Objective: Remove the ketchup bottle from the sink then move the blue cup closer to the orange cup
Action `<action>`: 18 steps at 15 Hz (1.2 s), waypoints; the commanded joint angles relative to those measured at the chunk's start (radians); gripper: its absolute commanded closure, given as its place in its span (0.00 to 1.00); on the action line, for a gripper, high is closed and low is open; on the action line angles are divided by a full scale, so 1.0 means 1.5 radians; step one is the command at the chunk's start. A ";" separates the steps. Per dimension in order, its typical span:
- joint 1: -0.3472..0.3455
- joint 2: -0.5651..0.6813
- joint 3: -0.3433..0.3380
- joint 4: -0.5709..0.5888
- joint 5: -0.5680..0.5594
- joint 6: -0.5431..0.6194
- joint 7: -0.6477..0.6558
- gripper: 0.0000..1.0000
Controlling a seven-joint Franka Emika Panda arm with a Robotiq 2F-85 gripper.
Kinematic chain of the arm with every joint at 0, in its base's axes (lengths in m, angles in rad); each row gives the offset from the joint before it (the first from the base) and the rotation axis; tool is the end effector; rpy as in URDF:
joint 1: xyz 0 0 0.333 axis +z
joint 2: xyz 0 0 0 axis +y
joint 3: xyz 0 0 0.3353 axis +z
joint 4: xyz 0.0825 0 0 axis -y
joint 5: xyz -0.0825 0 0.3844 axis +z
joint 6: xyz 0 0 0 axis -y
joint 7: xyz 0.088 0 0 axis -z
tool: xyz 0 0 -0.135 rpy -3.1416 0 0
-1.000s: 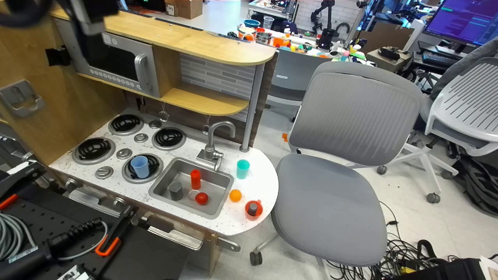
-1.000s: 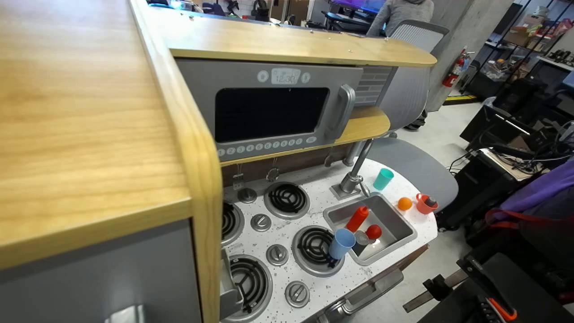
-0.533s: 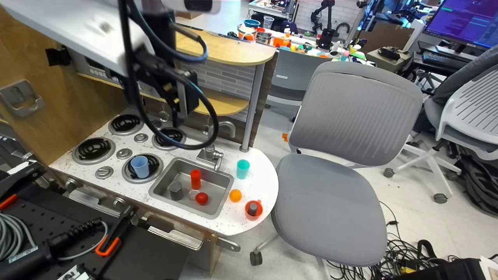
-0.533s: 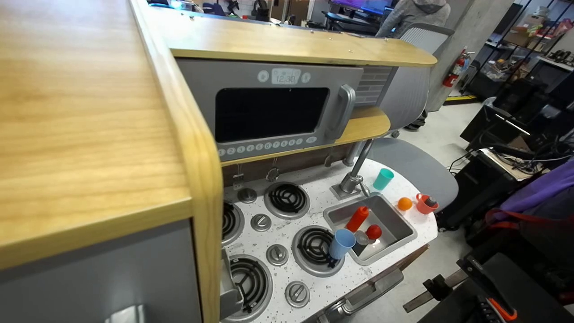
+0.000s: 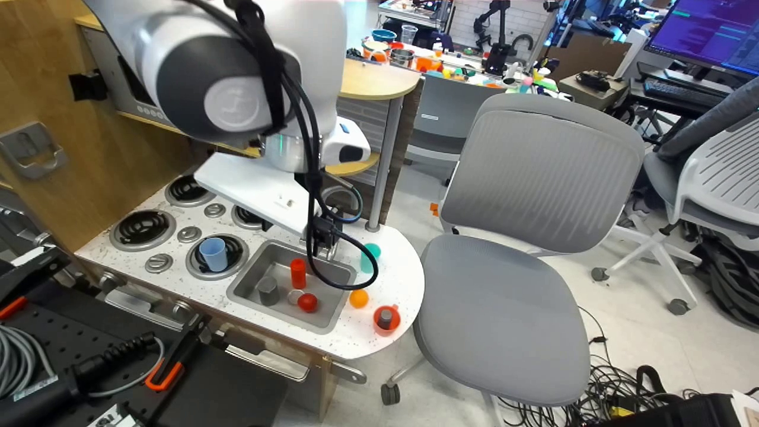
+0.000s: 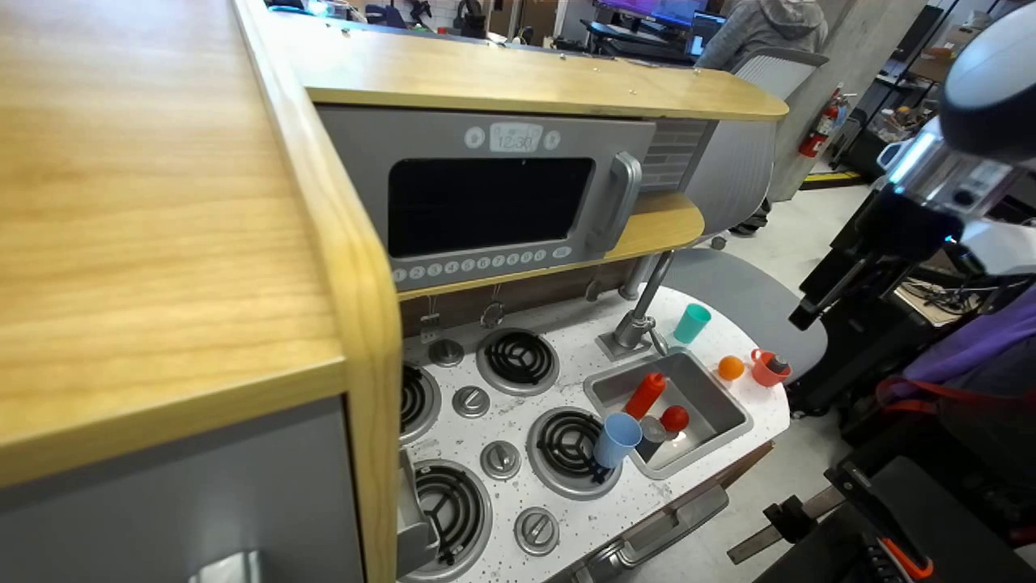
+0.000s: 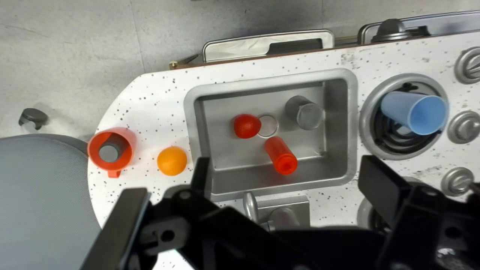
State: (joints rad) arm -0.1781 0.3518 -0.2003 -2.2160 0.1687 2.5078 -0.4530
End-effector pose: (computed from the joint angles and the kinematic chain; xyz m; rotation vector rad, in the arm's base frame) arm 0.5124 -0.2044 0.2051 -3.0953 0.0832 0.0519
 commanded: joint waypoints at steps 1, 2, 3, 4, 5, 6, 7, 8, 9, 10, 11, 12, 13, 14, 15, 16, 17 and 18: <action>-0.023 0.137 0.032 0.080 -0.044 0.120 0.035 0.00; -0.019 0.171 0.031 0.093 -0.062 0.177 0.054 0.00; -0.014 0.200 0.026 0.108 -0.082 0.211 0.074 0.00; -0.007 0.228 0.020 0.124 -0.104 0.232 0.096 0.00; -0.002 0.250 0.014 0.140 -0.122 0.236 0.115 0.00; 0.001 0.269 0.013 0.155 -0.135 0.232 0.131 0.00; 0.000 0.282 0.019 0.168 -0.143 0.218 0.141 0.00; -0.003 0.293 0.026 0.178 -0.148 0.205 0.146 0.00; -0.005 0.301 0.033 0.187 -0.149 0.193 0.148 0.00; 0.001 0.313 0.034 0.196 -0.152 0.201 0.153 0.00; 0.006 0.321 0.033 0.204 -0.158 0.199 0.152 0.00; 0.013 0.330 0.031 0.212 -0.167 0.203 0.153 0.00; 0.011 0.334 0.036 0.218 -0.172 0.196 0.147 0.00; 0.008 0.338 0.045 0.225 -0.175 0.183 0.141 0.00; 0.011 0.343 0.047 0.231 -0.177 0.179 0.142 0.00; 0.015 0.351 0.049 0.237 -0.181 0.174 0.141 0.00; 0.017 0.356 0.051 0.243 -0.186 0.165 0.140 0.00; 0.020 0.361 0.054 0.246 -0.189 0.154 0.140 0.00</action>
State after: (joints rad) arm -0.1560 0.8561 -0.1285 -1.8986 -0.0764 2.7938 -0.2530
